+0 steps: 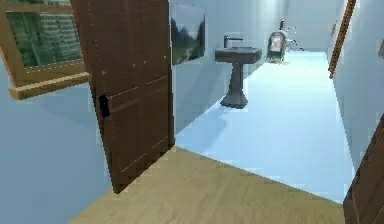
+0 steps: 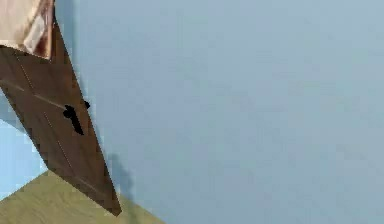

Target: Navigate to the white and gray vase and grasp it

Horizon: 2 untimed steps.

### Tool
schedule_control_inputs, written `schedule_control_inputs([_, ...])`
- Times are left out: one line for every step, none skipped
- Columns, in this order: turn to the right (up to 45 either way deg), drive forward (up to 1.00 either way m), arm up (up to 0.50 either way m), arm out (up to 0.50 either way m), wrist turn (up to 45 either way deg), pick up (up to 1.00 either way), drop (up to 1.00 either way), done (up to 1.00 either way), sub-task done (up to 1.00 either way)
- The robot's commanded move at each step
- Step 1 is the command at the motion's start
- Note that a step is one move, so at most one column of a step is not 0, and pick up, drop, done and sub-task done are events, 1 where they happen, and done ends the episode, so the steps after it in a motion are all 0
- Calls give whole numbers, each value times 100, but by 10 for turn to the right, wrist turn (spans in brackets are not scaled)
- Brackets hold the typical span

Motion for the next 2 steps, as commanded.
schedule_control_inputs([300,0,0,0,0,0,0,0,0])
schedule_control_inputs([0,15,0,0,0,0,0,0,0])
